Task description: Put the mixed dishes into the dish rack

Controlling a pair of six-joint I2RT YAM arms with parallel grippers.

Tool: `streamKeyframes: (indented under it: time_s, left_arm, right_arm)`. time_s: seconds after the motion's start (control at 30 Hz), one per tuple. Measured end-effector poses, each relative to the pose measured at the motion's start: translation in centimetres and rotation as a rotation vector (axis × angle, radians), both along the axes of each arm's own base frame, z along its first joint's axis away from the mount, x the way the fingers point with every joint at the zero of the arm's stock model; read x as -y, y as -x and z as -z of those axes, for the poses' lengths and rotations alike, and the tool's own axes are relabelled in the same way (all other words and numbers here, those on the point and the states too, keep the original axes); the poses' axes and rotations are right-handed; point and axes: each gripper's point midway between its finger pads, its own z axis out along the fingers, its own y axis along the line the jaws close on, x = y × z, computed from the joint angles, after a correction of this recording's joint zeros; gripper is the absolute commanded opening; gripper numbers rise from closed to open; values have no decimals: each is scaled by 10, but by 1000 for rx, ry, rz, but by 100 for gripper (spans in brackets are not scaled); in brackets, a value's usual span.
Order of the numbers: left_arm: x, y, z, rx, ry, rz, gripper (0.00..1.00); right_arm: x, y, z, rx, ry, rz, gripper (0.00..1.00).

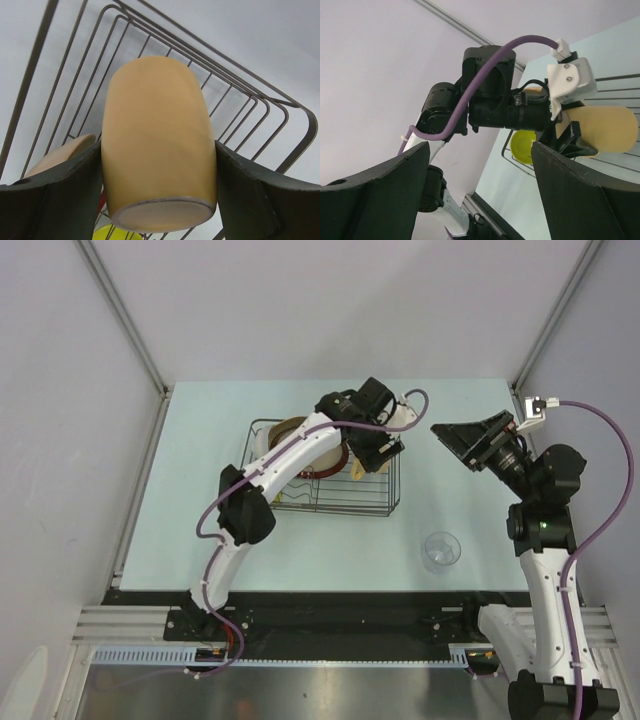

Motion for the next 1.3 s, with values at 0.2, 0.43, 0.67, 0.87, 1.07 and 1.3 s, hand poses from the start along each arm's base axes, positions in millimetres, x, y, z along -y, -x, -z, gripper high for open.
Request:
streamKeyframes:
  time_s: [0.2,0.43,0.67,0.87,1.07,1.3]
  left_arm:
    - [10,3,20,20,-56,31,0]
    - [5,-11,60,24,-146,14,0]
    - [4,-24,75,66,-183,-1,26]
    - [7,-31,81,101,-191,-16,88]
    - [8,-38,88,146,-192,-36,100]
    - [8,-42,89,168,-189,-49,100]
  right_arm:
    - [2,8,3,-7,12,19,87]
    - [5,13,7,-25,13,39,87]
    - [7,13,12,-43,19,55,87]
    - [8,14,16,-53,23,62,87]
    - [8,14,20,-64,24,62,88]
    - [13,10,35,-89,72,90,90]
